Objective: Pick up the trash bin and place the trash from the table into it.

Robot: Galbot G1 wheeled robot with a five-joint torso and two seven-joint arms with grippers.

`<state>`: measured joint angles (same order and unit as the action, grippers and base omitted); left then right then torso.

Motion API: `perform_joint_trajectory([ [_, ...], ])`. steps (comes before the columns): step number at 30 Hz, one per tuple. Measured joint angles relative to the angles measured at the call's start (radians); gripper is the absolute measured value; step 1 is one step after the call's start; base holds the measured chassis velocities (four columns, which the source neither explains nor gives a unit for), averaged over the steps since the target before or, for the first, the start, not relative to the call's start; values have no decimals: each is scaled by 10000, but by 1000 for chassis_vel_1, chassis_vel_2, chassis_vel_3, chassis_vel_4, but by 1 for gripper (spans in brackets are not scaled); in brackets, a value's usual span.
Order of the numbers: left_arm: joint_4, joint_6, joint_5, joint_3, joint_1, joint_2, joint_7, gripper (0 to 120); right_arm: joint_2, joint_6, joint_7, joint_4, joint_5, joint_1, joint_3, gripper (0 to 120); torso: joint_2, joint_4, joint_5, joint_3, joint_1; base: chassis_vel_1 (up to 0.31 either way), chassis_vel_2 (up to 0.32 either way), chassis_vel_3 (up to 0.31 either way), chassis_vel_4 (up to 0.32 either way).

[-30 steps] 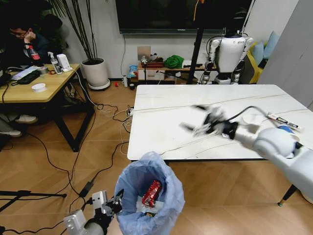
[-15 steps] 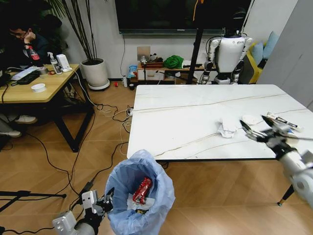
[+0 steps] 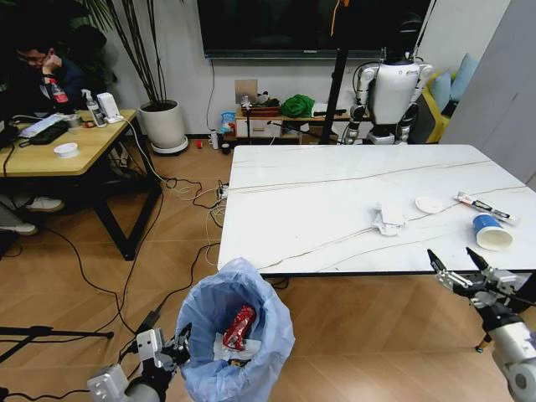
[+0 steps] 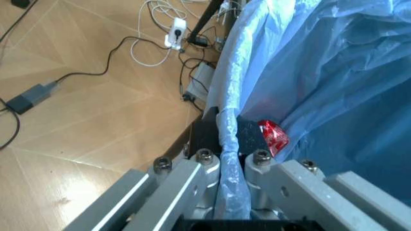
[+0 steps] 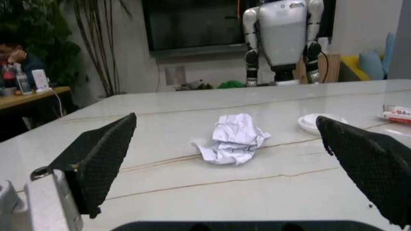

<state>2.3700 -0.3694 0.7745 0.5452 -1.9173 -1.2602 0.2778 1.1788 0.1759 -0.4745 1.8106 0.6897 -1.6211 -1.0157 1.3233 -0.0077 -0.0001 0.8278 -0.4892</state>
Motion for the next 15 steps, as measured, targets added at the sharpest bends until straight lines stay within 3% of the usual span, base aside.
perform_joint_trajectory([
  [15,109,60,-134,-205,-235,-21,-80,0,234,124,-144,-31,72,-226,-35,100,0,-1,1,0,-1,0,0,0,0],
])
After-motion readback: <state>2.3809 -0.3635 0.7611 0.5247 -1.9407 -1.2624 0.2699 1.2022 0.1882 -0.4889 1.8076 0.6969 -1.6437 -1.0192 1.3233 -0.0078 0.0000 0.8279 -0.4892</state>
